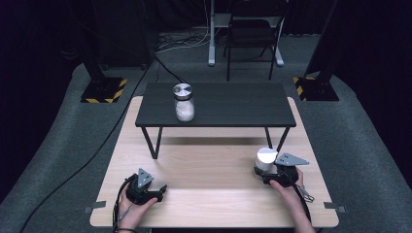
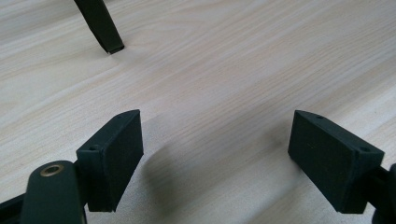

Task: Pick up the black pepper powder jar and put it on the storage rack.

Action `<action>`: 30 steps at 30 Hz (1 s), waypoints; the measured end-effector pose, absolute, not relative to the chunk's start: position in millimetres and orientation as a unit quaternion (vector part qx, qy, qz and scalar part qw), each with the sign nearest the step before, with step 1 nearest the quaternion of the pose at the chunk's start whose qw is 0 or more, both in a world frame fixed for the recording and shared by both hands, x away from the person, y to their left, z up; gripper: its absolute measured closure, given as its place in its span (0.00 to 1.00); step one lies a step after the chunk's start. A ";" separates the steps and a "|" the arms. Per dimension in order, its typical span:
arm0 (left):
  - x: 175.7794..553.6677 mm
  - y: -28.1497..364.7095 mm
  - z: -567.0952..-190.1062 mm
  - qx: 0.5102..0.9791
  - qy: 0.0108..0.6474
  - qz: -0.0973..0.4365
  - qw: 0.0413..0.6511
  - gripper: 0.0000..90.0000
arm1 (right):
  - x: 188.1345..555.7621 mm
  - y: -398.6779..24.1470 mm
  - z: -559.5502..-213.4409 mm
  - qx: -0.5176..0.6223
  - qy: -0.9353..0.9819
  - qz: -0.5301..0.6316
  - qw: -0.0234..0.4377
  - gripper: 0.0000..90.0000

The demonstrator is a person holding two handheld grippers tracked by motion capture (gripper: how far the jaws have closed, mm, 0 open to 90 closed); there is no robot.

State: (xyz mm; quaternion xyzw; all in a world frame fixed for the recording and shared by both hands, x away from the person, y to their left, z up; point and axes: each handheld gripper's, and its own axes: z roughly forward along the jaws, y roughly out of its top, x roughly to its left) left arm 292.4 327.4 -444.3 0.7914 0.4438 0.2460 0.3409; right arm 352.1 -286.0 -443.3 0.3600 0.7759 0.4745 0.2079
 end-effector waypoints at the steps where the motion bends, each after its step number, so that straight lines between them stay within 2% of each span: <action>1: 292.5 327.4 -444.3 0.791 0.444 0.246 0.341 0.20 | 352.4 -285.2 -441.9 0.359 0.778 0.471 0.209 0.33; 12: 292.8 327.8 -444.1 0.792 0.444 0.245 0.341 0.20 | 349.4 -291.0 -429.6 0.360 0.782 0.470 0.197 0.33; 30: 293.0 328.0 -444.1 0.791 0.445 0.244 0.341 0.20 | 349.0 -293.6 -340.7 0.341 0.798 0.462 0.181 0.33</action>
